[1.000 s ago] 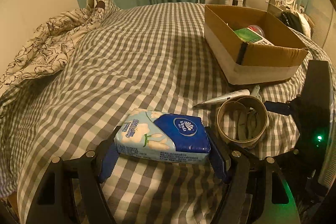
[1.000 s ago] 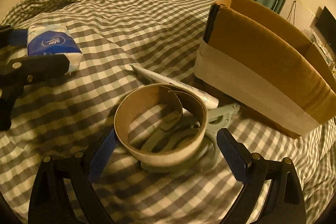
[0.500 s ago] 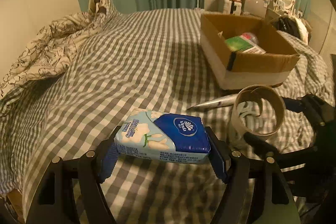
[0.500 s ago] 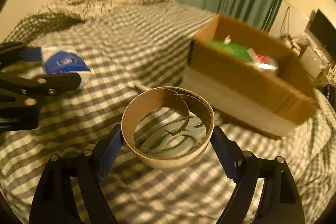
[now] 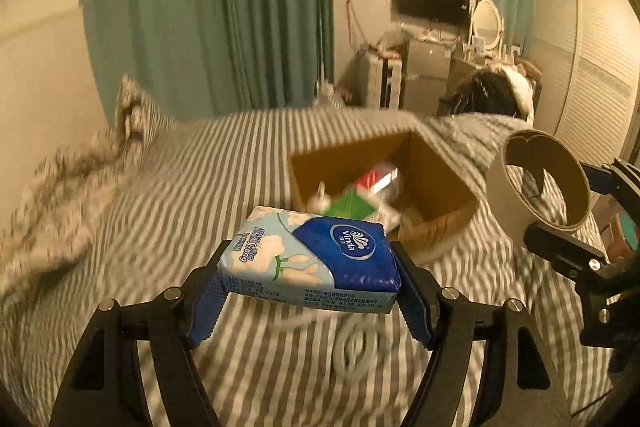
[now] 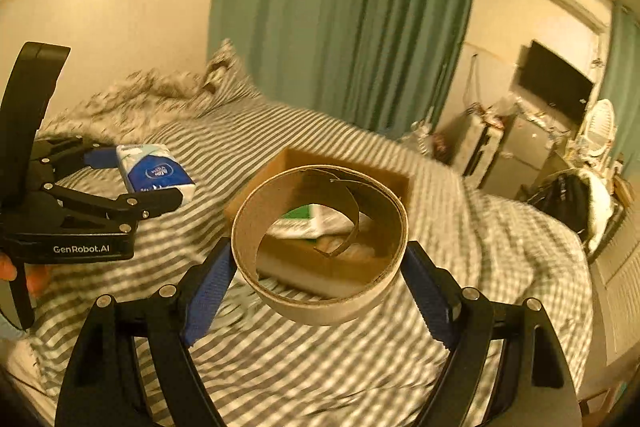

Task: Organize objects
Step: 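Carry the tissue pack and tape roll into the cardboard box while both tools release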

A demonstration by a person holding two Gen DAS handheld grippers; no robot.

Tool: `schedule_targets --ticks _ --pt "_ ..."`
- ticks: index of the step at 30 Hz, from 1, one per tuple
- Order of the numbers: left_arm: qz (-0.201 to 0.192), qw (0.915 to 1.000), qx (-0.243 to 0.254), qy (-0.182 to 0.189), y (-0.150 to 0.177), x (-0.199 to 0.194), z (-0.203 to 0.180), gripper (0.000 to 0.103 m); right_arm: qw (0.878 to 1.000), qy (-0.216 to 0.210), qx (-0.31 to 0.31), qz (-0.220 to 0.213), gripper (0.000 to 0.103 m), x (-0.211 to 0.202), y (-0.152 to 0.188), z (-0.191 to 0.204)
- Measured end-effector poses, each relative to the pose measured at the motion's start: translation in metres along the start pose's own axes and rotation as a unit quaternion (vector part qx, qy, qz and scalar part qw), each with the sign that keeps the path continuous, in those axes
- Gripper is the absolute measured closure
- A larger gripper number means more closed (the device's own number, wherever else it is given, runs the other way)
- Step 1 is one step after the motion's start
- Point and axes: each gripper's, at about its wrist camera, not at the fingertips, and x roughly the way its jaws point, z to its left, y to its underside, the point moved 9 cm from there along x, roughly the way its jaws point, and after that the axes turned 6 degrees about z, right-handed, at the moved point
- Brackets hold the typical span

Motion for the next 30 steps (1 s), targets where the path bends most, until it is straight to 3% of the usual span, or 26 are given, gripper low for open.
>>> schedule_targets --ticks 4,8,14,20,23,25,27,30 --pt "-0.015 0.9999 -0.003 -0.003 -0.04 0.022 -0.005 0.027 1.0 0.01 0.01 -0.003 0.02 0.013 -0.02 -0.029" --pt "-0.016 0.9996 -0.016 -0.015 -0.068 0.07 -0.002 0.027 1.0 0.005 0.015 0.014 0.02 0.05 -0.033 -0.049" --pt "-0.006 0.9999 -0.012 -0.009 -0.075 0.132 -0.007 0.027 0.999 -0.005 0.01 0.047 0.02 0.11 -0.034 -0.055" --pt "0.002 1.0 -0.009 0.0 -0.081 0.17 -0.006 0.027 0.998 -0.007 0.008 0.061 0.019 0.149 -0.027 -0.059" --pt "0.003 0.9999 -0.011 0.001 -0.078 0.177 -0.004 0.026 0.998 -0.019 0.014 0.05 0.018 0.153 -0.026 -0.057" --pt "0.011 0.9997 -0.017 0.012 -0.074 0.18 -0.003 0.024 0.999 -0.021 0.019 0.042 0.007 0.149 -0.025 -0.056" --pt "0.018 0.9994 -0.023 0.016 -0.07 0.179 -0.004 0.022 0.999 -0.006 0.026 0.035 0.006 0.142 -0.028 -0.059" --pt "0.016 0.9994 -0.027 0.013 -0.071 0.169 -0.003 0.008 0.999 0.002 0.038 0.026 0.006 0.128 -0.034 -0.068"
